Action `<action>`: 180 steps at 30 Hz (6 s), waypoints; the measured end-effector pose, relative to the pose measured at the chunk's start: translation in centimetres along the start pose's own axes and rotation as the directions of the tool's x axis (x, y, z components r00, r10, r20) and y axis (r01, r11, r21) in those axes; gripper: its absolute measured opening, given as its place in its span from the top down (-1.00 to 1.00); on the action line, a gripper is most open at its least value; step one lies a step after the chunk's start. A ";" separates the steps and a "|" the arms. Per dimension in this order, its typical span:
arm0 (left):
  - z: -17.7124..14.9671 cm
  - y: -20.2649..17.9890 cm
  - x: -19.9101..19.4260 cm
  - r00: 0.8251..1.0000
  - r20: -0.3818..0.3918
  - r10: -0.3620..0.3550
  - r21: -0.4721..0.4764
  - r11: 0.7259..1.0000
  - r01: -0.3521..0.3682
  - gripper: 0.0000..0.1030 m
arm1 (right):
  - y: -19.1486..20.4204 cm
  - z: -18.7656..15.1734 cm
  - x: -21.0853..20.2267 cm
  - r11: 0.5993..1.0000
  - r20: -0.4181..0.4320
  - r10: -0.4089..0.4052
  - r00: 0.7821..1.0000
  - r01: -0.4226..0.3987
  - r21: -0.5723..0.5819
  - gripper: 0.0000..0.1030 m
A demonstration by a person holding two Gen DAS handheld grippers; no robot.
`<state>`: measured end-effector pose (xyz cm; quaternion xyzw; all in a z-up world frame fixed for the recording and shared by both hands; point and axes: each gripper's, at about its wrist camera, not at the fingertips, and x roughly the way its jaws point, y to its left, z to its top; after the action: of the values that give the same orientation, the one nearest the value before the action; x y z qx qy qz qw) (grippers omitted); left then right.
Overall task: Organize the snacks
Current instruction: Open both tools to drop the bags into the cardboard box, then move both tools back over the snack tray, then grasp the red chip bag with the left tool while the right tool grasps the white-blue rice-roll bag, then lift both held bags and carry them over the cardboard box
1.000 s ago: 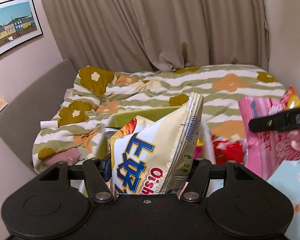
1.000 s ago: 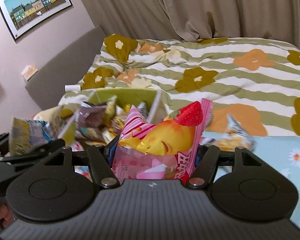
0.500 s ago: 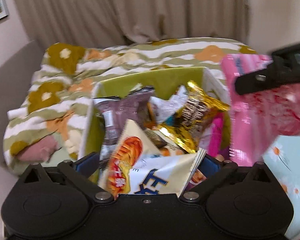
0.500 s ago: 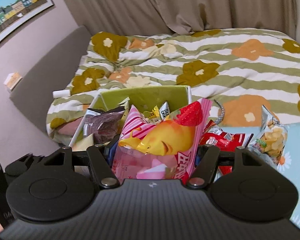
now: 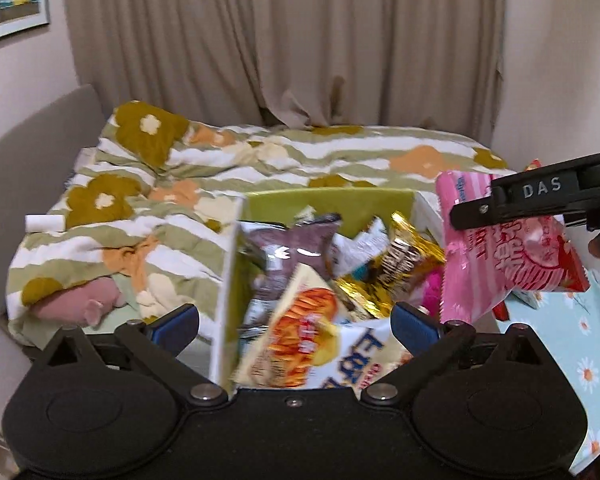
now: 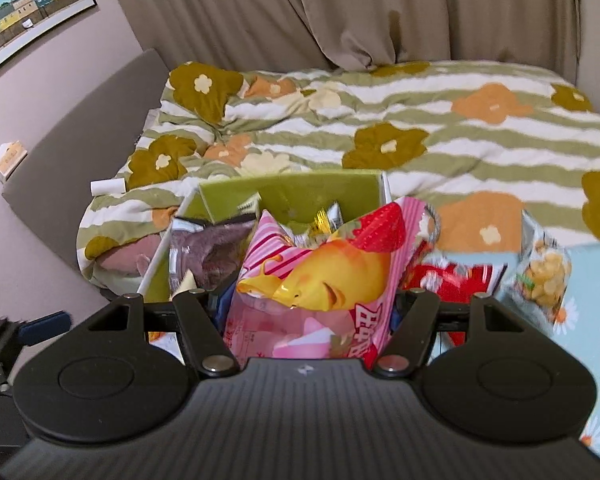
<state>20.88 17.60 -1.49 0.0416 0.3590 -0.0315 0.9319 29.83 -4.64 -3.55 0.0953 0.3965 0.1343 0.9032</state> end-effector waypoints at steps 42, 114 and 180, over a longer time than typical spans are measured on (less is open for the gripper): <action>0.2 -1.5 -2.4 0.999 0.051 -0.014 0.049 0.999 0.011 -1.00 | -0.7 -1.9 -5.7 0.997 0.115 -0.076 0.990 0.075 0.016 -1.00; 1.3 -29.6 24.7 0.944 -0.269 0.190 0.432 0.900 -0.058 -0.50 | -32.0 -0.8 12.6 0.867 -0.238 0.104 0.966 0.029 0.498 -1.00; 10.8 -4.5 9.6 0.996 -0.002 -0.085 0.080 0.993 0.085 -1.00 | -6.3 5.4 3.2 0.973 0.007 0.100 0.995 -0.100 0.210 -0.27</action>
<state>34.78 11.74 -0.20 0.0634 0.3583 -0.0855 0.9275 37.00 -9.97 -3.93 0.2099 0.4048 0.1371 0.8794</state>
